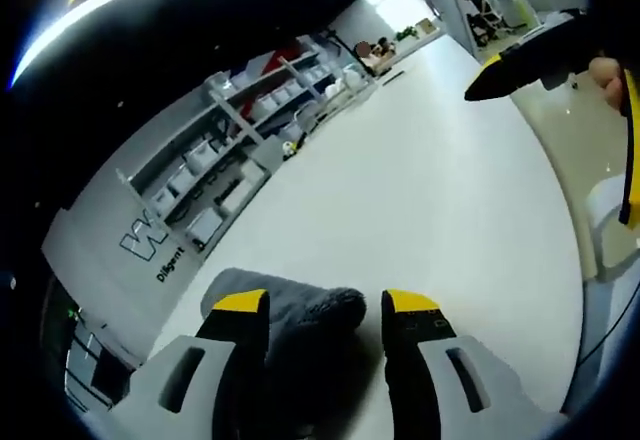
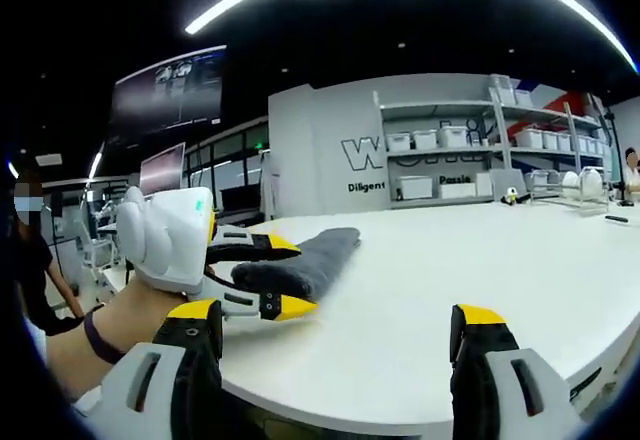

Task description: Open the folded towel by lifting each exposed corner and separating the folded layers until the towel lies flat within the target outline without major curled edges

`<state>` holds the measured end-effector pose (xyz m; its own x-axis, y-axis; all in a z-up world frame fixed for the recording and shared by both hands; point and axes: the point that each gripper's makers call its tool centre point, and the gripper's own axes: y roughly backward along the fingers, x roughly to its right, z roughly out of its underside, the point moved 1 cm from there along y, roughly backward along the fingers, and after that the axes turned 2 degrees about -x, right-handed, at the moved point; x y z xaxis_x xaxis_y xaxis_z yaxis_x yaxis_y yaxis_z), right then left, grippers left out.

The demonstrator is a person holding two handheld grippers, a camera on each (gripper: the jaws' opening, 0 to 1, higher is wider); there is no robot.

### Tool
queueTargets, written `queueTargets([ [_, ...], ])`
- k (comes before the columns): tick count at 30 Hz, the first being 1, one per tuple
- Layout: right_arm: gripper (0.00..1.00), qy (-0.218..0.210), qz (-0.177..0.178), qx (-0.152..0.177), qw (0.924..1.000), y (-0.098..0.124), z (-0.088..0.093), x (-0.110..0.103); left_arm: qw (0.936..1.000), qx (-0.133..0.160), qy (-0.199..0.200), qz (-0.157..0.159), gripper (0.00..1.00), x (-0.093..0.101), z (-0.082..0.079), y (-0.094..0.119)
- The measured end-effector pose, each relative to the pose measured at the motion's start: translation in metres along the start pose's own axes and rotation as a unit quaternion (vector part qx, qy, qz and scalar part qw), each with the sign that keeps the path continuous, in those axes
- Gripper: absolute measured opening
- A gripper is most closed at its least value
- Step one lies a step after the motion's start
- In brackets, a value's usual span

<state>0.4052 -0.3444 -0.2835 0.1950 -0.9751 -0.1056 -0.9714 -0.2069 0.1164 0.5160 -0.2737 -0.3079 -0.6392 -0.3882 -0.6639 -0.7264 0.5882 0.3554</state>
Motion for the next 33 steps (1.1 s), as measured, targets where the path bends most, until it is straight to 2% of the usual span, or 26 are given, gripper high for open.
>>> queueTargets([
  [5,0.96,0.0,-0.001,0.002,1.0,0.0,-0.001,-0.001,0.9998,-0.012,-0.009,0.01,0.38,0.006,0.003,-0.002],
  [13,0.96,0.001,-0.001,0.0,1.0,0.001,0.001,-0.001,0.9984,-0.025,-0.05,0.008,0.31,0.01,0.004,-0.004],
  [21,0.96,0.001,-0.003,0.0,1.0,0.0,0.0,-0.001,0.9947,-0.035,-0.097,0.0,0.25,0.012,0.003,-0.005],
  [23,0.96,0.001,-0.003,0.0,1.0,0.0,0.0,-0.001,0.9924,-0.042,-0.115,0.007,0.22,0.015,0.005,-0.006],
  [33,0.96,-0.001,-0.001,0.002,1.0,0.002,-0.001,-0.001,0.993,-0.042,-0.109,0.018,0.14,0.014,0.005,-0.007],
])
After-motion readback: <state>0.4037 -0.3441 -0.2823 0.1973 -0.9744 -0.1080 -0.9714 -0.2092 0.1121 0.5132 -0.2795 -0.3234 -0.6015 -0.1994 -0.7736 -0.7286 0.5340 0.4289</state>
